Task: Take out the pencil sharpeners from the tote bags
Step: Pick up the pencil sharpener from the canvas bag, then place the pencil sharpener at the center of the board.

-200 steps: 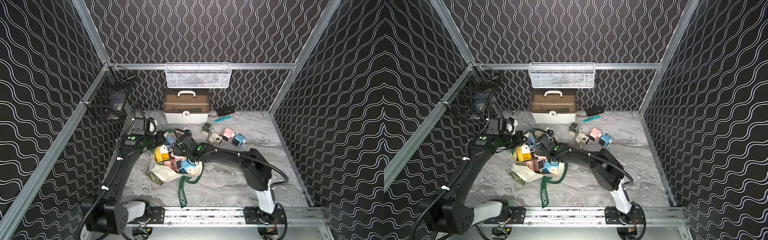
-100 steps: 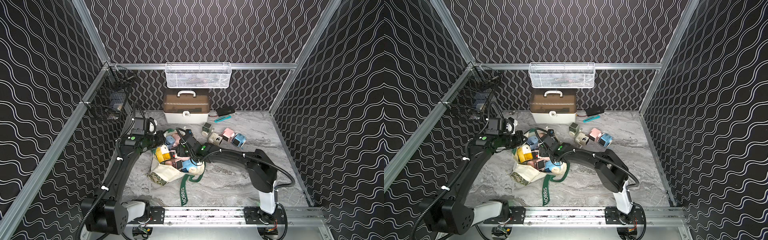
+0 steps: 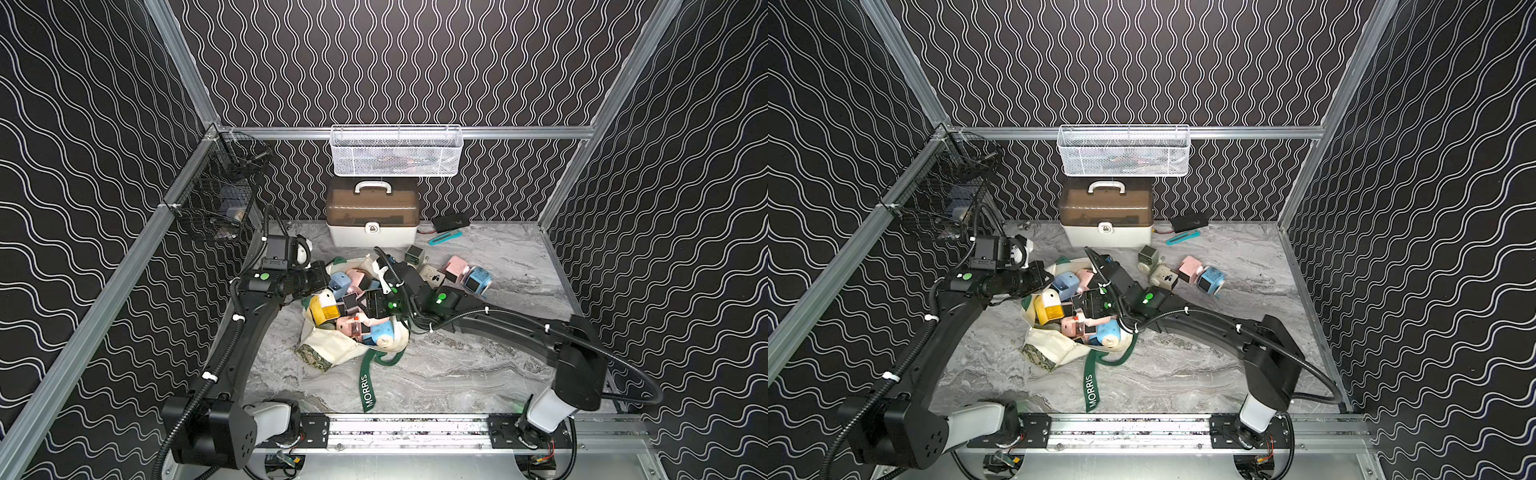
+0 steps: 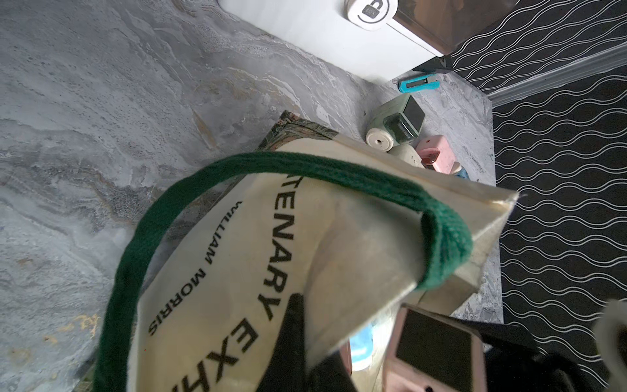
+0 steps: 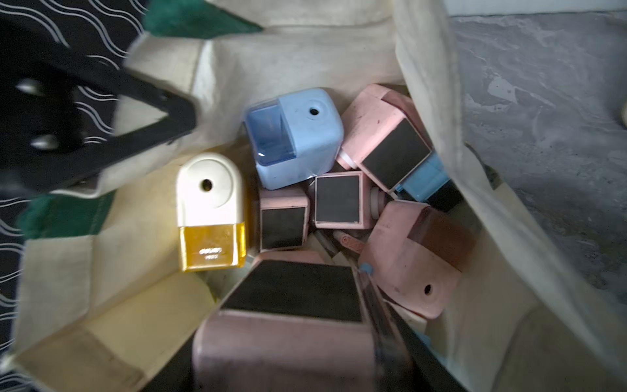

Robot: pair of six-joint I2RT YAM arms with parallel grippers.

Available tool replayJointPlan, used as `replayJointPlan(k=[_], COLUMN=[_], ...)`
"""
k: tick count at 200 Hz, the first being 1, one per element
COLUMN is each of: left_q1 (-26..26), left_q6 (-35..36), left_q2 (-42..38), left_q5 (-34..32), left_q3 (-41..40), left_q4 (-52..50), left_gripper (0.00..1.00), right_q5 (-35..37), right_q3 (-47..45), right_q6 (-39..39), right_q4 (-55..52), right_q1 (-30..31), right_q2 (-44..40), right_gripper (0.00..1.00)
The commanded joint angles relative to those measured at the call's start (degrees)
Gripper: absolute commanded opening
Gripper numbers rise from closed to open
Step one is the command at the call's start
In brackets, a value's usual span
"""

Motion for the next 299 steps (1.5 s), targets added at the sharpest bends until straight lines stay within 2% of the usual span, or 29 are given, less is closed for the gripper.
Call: replayJointPlan(k=[1,18,37,63,75,98,117,156,206,237,299], left_q1=[0.18,0.18,0.27,0.20,0.24,0.42,0.53,0.62,0.60,0.57,0.60], left_q6=[-0.12,-0.16,-0.16,-0.12,-0.08,-0.02,-0.09,-0.08,0.01,-0.04,-0.12], left_q2=[-0.24,-0.25,-0.22,-0.26,-0.34,-0.10,-0.27,-0.34,-0.65,-0.57,-0.45], left_q5=[0.64,0.70,0.71,0.77,0.73,0.79,1.04,1.06,0.72,0.79,1.15], left_q3=[-0.23,-0.31,-0.32,-0.43,-0.36,-0.18,-0.40,-0.27,-0.36,-0.40,-0.62], left_q4=[-0.71,-0.62,-0.71,-0.62,-0.60,-0.88,-0.72,-0.71,-0.89,-0.79,-0.71], left_gripper=[0.00,0.00,0.00,0.00,0.00,0.00,0.00,0.00,0.00,0.00,0.00], right_q5=[-3.57,-3.33,1.70,6.71,11.46,14.32,19.39,13.46,9.51,10.83,10.74], right_q3=[-1.03,-1.80,-4.14,-4.93,-4.93,-5.46,-5.81,-8.96,-9.78,-8.48,-4.90], right_q6=[-3.70,-6.22,-8.27,-9.04,-7.27,-2.04,0.00,4.31,6.94,6.69,7.38], right_q4=[0.89,-0.09,0.76,-2.71,-5.04,-9.61,-13.38,-12.71,-12.57,-14.18,-14.15], right_q1=[0.03,0.05,-0.37,-4.93,-8.53,-19.46,-26.77,-42.56,-56.18,-60.25,-62.05], right_q2=[-4.25,-8.05,-12.71,-16.89,-18.36,-19.16,-18.09,-13.72,-7.22,-3.37,5.65], right_gripper=[0.58,0.58,0.57,0.58,0.59,0.59,0.59,0.58,0.57,0.57,0.57])
